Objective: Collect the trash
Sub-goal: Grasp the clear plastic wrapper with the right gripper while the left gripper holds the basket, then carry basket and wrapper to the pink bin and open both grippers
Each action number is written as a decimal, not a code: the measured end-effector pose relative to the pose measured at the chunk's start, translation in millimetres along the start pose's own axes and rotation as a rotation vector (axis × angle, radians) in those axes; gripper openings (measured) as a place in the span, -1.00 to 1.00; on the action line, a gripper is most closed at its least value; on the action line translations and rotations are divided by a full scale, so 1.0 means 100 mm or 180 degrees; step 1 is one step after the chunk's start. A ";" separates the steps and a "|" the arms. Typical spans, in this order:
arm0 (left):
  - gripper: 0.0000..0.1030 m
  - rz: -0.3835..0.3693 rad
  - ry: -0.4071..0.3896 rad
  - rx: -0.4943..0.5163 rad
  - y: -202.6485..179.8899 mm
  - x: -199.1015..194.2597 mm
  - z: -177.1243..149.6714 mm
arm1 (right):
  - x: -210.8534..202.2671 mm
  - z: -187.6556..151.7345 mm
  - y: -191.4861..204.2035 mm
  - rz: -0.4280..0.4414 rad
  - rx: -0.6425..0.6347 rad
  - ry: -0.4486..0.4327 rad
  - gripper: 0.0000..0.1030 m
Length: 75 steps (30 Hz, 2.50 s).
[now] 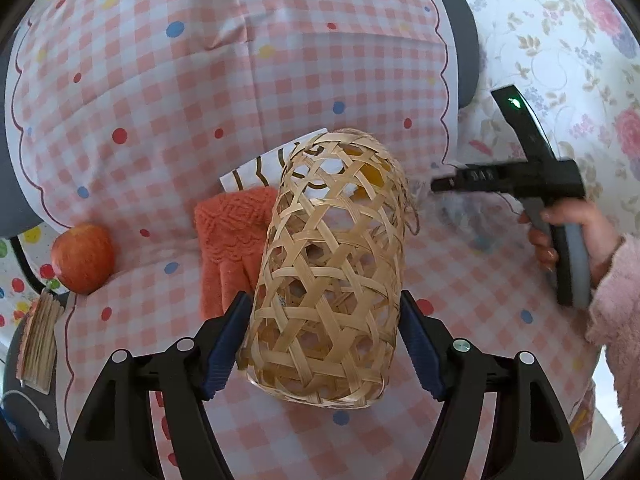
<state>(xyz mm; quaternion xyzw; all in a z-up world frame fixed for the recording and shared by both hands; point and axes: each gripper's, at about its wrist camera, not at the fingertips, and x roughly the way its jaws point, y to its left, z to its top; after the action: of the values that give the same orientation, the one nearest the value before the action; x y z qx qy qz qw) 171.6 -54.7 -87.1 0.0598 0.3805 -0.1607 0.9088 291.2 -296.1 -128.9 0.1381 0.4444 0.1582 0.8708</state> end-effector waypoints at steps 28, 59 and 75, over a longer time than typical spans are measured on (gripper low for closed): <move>0.45 0.0312 -0.0216 -0.0252 -0.03 -0.63 -0.57 | -0.98 -1.44 1.04 -0.0109 -0.0700 -0.0258 0.45; 0.58 0.0250 -0.0141 -0.0377 0.15 -0.60 -0.61 | -1.11 -1.31 1.15 0.0053 -0.0388 -0.0431 -0.97; 0.56 0.0466 -0.0214 -0.0378 0.10 -0.73 -0.46 | -2.09 -1.70 1.01 -0.0029 -0.0196 -0.1018 -0.98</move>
<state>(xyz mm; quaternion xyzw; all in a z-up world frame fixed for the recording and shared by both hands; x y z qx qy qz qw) 95.9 -16.2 -67.2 0.0280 0.3532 -0.0729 0.9323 20.8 -270.4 -34.8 0.1328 0.2957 0.1438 0.9350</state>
